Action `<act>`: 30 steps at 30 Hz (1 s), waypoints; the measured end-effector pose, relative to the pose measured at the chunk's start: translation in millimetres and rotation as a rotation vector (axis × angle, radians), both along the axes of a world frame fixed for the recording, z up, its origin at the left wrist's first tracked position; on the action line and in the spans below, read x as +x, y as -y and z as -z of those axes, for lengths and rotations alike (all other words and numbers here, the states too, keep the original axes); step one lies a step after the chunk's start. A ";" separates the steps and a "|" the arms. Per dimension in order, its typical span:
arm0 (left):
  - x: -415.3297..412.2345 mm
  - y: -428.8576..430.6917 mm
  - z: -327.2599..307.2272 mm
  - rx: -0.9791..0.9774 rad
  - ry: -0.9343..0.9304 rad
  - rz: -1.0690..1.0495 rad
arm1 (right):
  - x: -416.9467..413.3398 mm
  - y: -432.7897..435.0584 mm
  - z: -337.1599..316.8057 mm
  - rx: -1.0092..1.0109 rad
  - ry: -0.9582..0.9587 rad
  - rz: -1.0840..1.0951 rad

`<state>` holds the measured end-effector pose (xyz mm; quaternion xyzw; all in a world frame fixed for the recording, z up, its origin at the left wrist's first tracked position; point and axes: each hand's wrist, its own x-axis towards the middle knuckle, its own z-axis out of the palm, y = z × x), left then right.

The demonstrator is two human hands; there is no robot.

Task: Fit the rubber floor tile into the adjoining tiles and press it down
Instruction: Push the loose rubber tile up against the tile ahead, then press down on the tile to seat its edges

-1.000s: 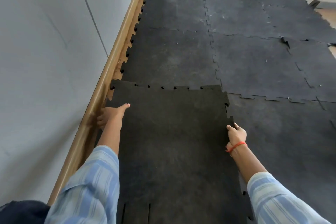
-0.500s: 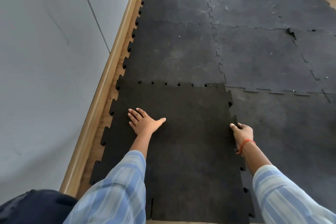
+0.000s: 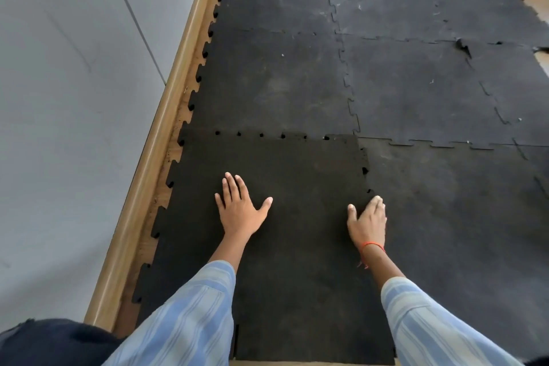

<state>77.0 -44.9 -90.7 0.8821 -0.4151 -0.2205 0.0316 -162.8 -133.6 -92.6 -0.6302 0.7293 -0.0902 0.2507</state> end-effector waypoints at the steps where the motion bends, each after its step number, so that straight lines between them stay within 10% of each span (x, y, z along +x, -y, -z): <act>1: -7.7 -0.6 3.2 -0.019 0.020 0.036 | 0.5 -2.8 5.2 0.001 -0.031 -0.041; 30: -58.0 -5.4 29.9 -0.161 0.156 0.311 | -32.1 -32.0 8.0 0.010 -0.307 -0.147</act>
